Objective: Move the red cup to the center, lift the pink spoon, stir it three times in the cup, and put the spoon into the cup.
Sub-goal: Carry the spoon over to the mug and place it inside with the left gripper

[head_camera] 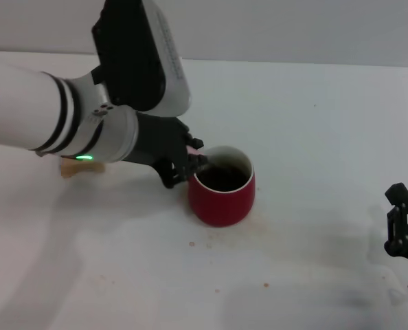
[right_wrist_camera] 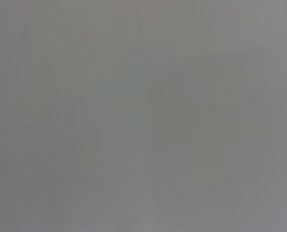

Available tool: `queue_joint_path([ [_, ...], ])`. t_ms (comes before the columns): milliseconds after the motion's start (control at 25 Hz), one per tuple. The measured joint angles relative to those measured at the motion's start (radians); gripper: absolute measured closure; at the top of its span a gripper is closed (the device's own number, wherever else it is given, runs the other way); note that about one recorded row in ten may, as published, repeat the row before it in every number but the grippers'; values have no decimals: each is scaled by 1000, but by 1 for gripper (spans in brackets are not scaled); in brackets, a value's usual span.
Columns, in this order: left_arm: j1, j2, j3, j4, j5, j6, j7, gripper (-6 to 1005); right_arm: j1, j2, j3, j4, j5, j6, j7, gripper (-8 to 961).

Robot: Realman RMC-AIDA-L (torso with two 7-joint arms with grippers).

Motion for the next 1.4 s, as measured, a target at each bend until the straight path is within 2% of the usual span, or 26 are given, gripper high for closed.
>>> queue_joint_path([
  [360, -15, -2, 41, -11, -78, 28, 11, 803, 4, 0, 0, 1, 0, 6, 0, 952],
  [800, 100, 3, 27, -94, -35, -17, 7, 772, 14, -1, 0, 2, 0, 6, 0, 953],
  [1080, 75, 2, -15, -57, -34, 16, 12, 752, 9, 1, -2, 2, 0, 7, 0, 953],
  [1400, 28, -4, 13, 24, -88, 76, -2, 730, 6, 2, -2, 1, -1, 4, 0, 953],
])
